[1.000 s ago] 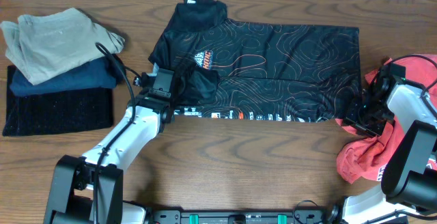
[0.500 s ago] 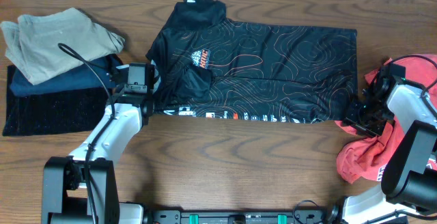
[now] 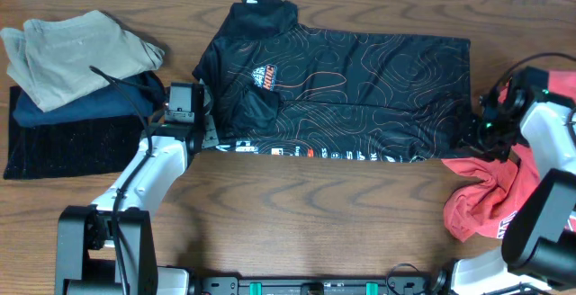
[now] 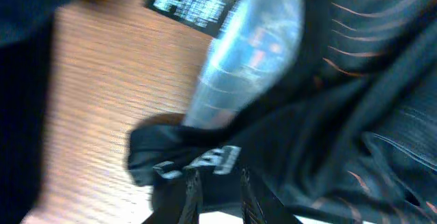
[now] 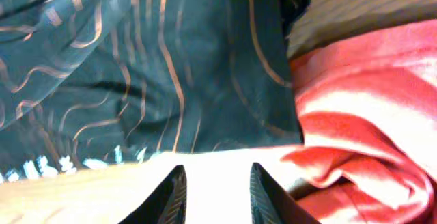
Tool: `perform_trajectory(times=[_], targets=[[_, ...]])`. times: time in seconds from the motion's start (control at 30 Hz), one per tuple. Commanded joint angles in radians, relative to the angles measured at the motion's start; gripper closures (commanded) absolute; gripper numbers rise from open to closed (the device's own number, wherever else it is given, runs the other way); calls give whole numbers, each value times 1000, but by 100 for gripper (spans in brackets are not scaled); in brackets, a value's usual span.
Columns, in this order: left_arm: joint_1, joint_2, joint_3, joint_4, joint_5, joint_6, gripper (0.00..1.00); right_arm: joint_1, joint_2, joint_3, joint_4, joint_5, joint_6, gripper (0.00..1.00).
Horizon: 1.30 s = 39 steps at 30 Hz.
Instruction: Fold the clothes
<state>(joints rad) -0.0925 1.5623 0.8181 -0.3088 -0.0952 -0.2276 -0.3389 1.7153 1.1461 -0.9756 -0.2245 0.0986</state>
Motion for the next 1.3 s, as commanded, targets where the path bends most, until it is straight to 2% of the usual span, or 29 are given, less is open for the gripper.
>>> perform_trajectory(times=[0.0, 0.3, 0.47, 0.57, 0.63, 0.7, 0.9, 0.97, 1.13, 1.2, 1.27], targets=[[2, 11, 15, 1, 63, 17, 78, 3, -12, -28, -24, -26, -61, 72], [2, 11, 11, 1, 63, 8, 78, 3, -11, -256, 127, 6, -61, 72], [2, 11, 11, 1, 63, 9, 78, -23, -11, -293, 184, 321, 135, 73], [2, 11, 11, 0, 63, 9, 77, -71, -12, -283, 209, 520, 199, 72], [2, 11, 11, -1, 63, 9, 77, -115, -12, -259, 199, 618, 259, 63], [2, 11, 11, -4, 63, 9, 77, -170, -12, -215, 166, 640, 332, 59], [2, 11, 11, -6, 62, 9, 76, -284, -12, -22, 60, 498, 348, 54], [2, 11, 11, -6, 62, 9, 76, -284, -12, 27, 58, 366, 259, 54], [2, 11, 11, 31, 62, 10, 76, -218, -12, 83, 68, -170, -78, 53], [2, 11, 11, 55, 62, 10, 76, -174, -12, 78, 58, -224, -116, 51], [2, 11, 11, 72, 61, 10, 76, -119, -12, 60, 52, -194, -116, 49]])
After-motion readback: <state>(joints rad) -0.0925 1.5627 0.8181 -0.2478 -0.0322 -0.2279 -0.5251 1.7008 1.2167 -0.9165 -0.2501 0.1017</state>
